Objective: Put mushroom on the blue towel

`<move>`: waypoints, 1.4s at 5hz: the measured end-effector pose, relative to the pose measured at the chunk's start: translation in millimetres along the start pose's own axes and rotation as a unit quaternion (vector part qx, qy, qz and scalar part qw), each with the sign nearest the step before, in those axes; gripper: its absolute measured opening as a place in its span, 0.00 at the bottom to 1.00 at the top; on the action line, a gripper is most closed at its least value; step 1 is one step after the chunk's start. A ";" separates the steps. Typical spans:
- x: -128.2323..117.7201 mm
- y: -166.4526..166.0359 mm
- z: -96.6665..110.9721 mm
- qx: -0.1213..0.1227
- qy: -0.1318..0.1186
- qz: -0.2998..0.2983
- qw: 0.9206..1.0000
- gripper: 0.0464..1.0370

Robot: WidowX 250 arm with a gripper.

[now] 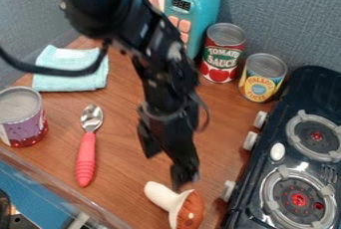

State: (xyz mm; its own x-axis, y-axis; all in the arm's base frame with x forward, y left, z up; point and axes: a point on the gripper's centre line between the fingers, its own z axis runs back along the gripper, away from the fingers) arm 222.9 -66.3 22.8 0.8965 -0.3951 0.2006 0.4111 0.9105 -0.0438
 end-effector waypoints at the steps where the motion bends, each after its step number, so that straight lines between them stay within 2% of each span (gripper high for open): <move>1: 2.0 -17.7 -5.6 -0.005 0.001 -0.034 0.999 0.96; 2: -0.6 -26.5 -15.8 -0.010 0.013 -0.054 0.998 0.96; 3: -5.0 -27.0 -25.6 -0.012 0.035 -0.052 0.998 0.91; 5: 0.2 -23.6 -30.9 -0.007 0.035 -0.033 0.999 0.36; 6: -0.4 -20.4 -30.8 -0.001 0.037 -0.026 0.999 0.19; 7: 0.3 -12.2 -28.1 0.006 0.033 -0.010 0.999 0.08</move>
State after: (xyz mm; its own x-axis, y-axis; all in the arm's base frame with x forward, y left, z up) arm 222.8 -81.0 -4.1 0.8976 -0.4193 0.1361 0.4266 0.9040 -0.0282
